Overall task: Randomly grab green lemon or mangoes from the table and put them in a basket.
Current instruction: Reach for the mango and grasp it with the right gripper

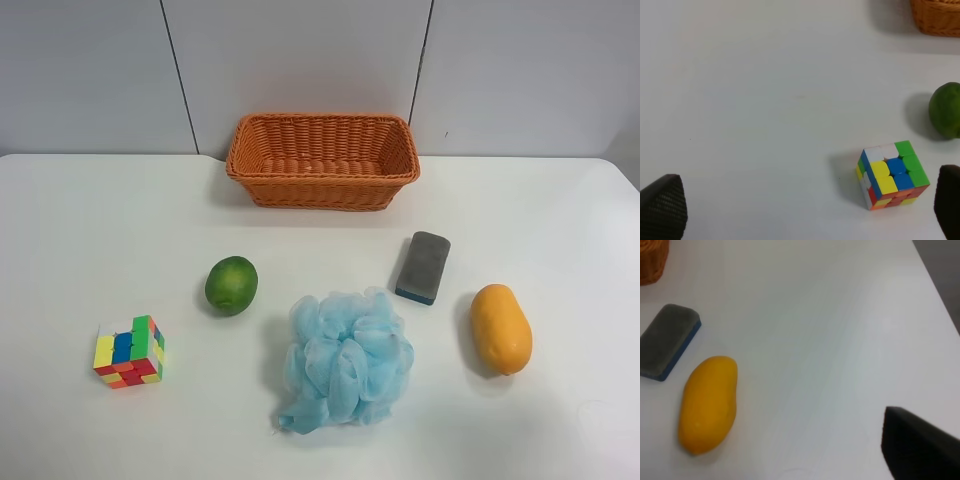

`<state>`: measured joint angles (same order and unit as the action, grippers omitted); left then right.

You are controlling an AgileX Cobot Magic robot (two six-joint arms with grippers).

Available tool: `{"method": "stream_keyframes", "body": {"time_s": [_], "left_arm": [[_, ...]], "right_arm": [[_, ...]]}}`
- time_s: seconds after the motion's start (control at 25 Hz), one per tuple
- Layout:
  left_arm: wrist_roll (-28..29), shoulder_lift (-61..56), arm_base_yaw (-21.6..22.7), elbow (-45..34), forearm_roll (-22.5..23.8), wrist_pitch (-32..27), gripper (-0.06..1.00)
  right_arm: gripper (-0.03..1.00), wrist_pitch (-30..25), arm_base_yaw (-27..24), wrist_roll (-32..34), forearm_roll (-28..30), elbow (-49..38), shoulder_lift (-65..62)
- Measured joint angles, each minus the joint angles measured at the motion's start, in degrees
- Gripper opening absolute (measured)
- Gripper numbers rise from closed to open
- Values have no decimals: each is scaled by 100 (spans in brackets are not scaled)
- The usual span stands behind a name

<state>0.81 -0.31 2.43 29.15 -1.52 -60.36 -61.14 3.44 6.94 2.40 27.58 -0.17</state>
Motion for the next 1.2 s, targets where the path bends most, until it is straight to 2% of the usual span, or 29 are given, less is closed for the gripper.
{"method": "stream_keyframes", "body": {"time_s": [0.48,0.76,0.96,1.2], "left_arm": [[0,0,0,0,0,0,99],[0,0,0,0,0,0,99],[0,0,0,0,6,0,99],[0,0,0,0,6,0,99]], "right_arm": [[97,0,0,0,0,0,17],[97,7,0,0,96,3,782],[97,545,0,54,267,389,1669],[97,937,0,100,871,756,2990]]}}
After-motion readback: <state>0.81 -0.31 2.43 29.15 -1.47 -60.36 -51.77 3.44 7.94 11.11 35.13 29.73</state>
